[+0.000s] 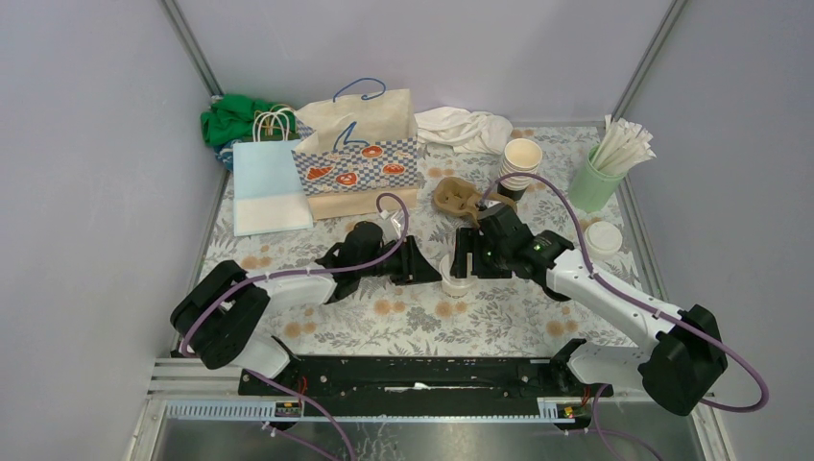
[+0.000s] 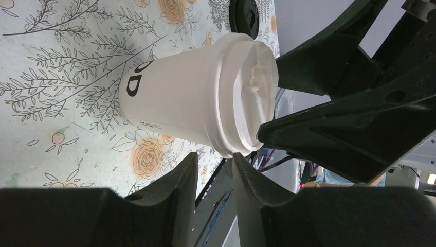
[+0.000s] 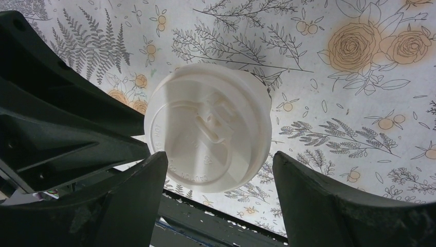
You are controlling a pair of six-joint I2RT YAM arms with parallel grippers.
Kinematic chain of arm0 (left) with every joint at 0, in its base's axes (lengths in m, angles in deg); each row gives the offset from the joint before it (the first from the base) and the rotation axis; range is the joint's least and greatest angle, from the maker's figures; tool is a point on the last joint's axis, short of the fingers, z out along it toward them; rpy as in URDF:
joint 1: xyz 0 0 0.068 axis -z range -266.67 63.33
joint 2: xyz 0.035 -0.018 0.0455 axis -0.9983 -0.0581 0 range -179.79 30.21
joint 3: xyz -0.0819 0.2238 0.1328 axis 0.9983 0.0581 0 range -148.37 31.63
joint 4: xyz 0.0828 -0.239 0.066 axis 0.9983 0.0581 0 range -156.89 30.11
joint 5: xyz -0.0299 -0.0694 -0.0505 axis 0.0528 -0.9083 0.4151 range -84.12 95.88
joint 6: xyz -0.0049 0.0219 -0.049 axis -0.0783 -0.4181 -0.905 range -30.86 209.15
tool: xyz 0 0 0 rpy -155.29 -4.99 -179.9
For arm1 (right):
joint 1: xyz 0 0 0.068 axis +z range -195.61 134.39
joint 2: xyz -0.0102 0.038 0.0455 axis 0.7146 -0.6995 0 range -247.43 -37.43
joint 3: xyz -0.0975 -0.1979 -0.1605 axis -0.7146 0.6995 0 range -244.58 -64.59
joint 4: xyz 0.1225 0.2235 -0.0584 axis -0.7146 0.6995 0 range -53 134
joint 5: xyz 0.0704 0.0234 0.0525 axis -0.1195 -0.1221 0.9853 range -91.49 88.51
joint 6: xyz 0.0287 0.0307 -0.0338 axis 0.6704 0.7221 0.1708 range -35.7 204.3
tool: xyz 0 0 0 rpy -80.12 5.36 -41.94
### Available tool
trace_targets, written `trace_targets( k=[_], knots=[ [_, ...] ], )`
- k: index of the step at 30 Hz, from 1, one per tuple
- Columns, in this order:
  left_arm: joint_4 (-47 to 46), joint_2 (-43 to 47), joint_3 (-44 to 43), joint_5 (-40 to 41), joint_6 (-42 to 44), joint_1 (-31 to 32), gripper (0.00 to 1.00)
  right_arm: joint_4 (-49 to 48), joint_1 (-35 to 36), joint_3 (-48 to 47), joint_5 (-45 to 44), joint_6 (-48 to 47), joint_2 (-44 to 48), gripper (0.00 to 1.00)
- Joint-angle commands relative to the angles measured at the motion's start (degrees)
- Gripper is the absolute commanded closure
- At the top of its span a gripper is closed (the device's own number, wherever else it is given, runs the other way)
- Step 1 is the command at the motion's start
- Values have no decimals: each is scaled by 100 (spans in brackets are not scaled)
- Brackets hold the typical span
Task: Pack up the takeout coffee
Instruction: Close the cup lid on the coffee cup.
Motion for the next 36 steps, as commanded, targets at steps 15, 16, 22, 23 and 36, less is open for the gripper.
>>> trace_targets(
  k=[15, 16, 22, 23, 36],
  knots=[
    [-813, -332, -205, -308, -211, -48, 64, -263, -170, 126, 199, -82, -25, 23],
    [-811, -358, -211, -315, -215, -43, 64, -281, -175, 140, 217, -82, -30, 23],
    [-892, -502, -203, -327, -258, -51, 67, -390, -205, 291, 289, -56, -10, 27],
    [-920, -532, -203, -335, -275, -56, 68, -403, -210, 315, 304, -56, -13, 28],
    [-450, -664, -289, -208, -33, -51, 75, -610, -324, 700, 562, -43, -43, 33]
  ],
)
